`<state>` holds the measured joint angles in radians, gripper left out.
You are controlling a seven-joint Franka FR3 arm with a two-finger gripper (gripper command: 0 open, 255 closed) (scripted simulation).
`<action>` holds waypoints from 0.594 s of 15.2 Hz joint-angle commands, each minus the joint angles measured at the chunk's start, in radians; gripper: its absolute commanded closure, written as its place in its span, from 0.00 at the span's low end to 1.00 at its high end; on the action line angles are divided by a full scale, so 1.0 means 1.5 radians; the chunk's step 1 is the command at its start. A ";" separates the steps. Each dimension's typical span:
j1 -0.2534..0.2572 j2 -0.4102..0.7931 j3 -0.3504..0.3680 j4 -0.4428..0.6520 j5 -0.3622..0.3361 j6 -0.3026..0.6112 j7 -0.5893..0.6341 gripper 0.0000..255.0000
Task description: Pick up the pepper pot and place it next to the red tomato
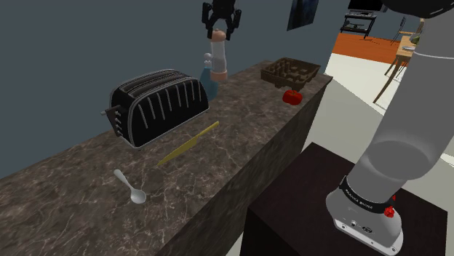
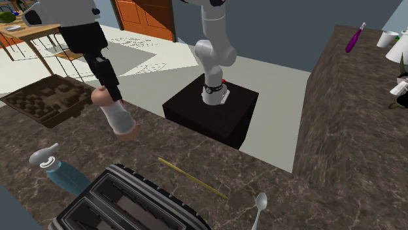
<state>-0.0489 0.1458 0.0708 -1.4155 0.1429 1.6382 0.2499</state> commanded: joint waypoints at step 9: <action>-0.085 -0.020 -0.065 -0.065 0.019 0.020 -0.156 1.00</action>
<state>-0.1635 0.1064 -0.0159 -1.5170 0.1686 1.6678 0.0417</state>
